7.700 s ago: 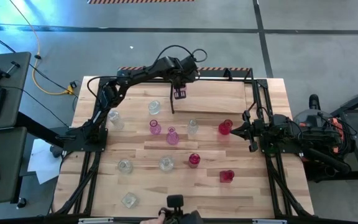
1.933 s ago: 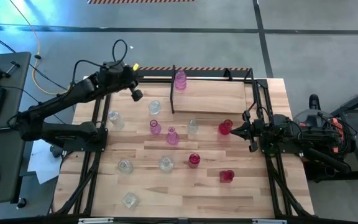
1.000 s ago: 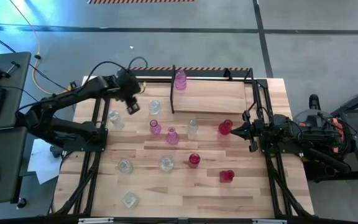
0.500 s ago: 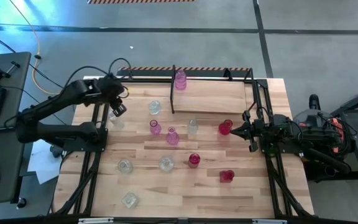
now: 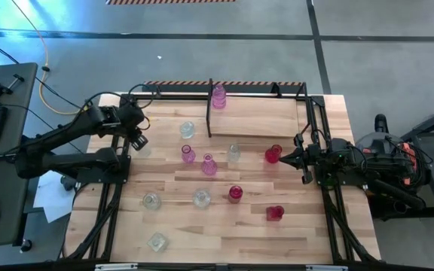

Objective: Sort vases onto shelf
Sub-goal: Put the transparent vase on the shelf

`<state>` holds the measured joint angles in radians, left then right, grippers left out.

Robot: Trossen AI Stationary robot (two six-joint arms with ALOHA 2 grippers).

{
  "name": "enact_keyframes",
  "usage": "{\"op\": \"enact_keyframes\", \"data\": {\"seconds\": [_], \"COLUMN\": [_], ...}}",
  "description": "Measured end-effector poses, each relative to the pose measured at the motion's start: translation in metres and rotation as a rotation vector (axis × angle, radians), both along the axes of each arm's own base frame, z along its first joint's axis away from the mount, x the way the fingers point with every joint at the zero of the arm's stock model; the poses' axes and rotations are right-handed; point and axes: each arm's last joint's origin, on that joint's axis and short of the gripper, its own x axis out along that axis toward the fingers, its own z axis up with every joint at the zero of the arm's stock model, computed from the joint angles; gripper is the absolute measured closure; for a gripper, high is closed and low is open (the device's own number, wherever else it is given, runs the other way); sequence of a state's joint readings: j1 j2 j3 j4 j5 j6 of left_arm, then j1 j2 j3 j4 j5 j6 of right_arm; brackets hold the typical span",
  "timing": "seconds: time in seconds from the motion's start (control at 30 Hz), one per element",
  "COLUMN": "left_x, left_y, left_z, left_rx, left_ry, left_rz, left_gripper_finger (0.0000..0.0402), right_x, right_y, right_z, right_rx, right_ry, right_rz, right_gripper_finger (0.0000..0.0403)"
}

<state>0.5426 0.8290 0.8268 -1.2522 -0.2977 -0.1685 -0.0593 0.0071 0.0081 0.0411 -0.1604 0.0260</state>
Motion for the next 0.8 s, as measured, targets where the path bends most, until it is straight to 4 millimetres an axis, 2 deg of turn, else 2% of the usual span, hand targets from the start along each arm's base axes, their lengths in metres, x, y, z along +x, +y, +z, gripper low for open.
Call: {"op": "enact_keyframes", "data": {"seconds": [0.23, 0.8], "left_x": [-0.0071, -0.0069], "left_y": [-0.0061, -0.0076], "left_z": [0.0004, -0.0039], "left_rx": [-0.059, -0.108], "left_ry": [-0.009, -0.035], "left_rz": [-0.010, 0.003], "left_gripper_finger": [0.0271, 0.0271], "right_x": [0.0000, 0.0000], "right_y": [0.0000, 0.0000], "right_z": [0.0000, -0.0001], "right_rx": [0.000, 0.000], "right_ry": [0.000, 0.000], "right_rz": [0.000, 0.000], "right_gripper_finger": [0.0402, 0.0402]}}
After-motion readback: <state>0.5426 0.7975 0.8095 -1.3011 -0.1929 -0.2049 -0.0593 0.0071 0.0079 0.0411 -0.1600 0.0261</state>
